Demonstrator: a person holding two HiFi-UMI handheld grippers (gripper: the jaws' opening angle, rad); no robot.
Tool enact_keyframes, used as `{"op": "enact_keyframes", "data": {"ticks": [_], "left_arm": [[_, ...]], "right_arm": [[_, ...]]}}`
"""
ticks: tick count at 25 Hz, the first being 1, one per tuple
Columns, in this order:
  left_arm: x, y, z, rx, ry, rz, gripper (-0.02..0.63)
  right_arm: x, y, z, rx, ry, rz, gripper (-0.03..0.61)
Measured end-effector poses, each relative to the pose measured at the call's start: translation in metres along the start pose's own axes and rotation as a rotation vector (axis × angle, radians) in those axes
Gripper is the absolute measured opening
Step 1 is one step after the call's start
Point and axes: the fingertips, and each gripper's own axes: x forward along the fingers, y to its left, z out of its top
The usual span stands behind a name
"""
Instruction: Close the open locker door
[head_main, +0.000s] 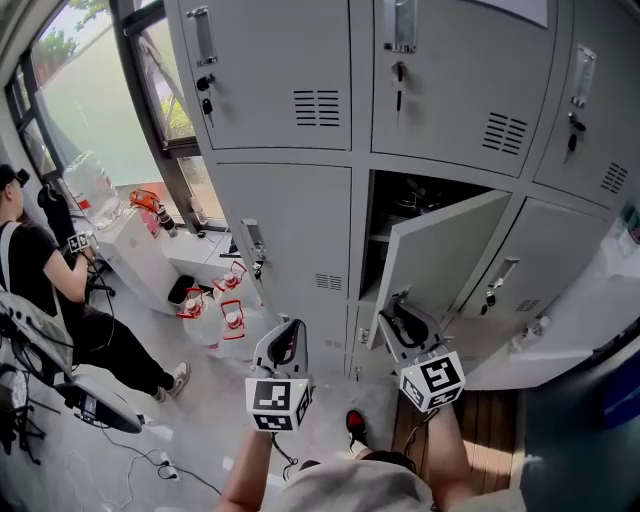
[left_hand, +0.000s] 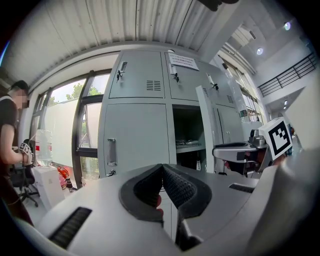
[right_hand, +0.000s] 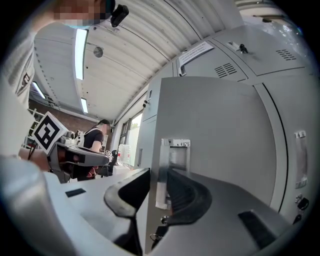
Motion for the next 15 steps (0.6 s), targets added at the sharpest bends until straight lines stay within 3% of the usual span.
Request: {"op": "enact_keyframes", "data": {"ticks": [15], "left_arm": [[0.032,0.030,-0.004,-0.019,0.014,0.046,0.021]], "right_arm": [[0.052,-0.015,-0.002,-0.005,-0.002,0.007,0.095]]}}
